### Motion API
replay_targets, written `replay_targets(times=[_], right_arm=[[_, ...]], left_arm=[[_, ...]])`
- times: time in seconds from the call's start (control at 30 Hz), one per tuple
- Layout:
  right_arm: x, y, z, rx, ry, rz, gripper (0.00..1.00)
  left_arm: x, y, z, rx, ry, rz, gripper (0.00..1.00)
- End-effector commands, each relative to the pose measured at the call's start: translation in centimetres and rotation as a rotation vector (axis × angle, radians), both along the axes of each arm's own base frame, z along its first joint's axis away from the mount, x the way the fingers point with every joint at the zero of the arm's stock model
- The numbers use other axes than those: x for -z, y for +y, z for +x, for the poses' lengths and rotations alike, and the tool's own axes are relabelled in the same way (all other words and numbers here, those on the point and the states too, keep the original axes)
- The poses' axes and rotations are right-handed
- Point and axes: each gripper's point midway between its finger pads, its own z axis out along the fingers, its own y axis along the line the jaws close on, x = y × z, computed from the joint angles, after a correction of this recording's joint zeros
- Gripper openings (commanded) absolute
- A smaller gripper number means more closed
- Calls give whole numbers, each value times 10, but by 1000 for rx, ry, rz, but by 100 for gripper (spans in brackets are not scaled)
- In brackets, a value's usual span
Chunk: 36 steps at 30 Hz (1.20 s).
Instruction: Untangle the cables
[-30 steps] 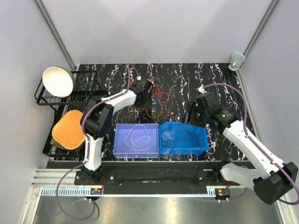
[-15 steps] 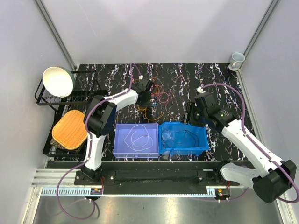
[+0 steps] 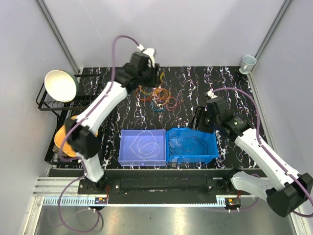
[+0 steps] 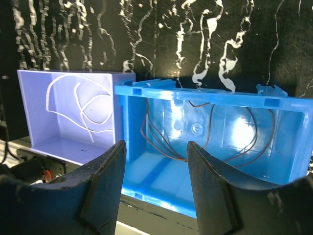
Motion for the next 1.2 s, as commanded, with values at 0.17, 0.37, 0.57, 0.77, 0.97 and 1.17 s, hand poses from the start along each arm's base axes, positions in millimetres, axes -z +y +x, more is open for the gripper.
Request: replay_targets(times=[0.17,0.37,0.57,0.77,0.97,1.17], right_arm=[[-23,10,-4,-19,-61,93,60],[-25,9,-5,-21,-67,100,60],[-21,8,-4,-14,-61,89,60],[-14,7,-1,-8,-49,66,60],[-10,5,2,-6,-47,42,60],[-3,7,4,-14,-33,34,60]], left_arm=[[-12,23,-52,54,18,-2,99],[32,20,-57,50,95,6,94],[65,7,-47,78,134,47,87],[109,1,-32,63,186,116,79],[146,6,-22,10,221,176,71],[169,5,-19,-31,254,179,65]])
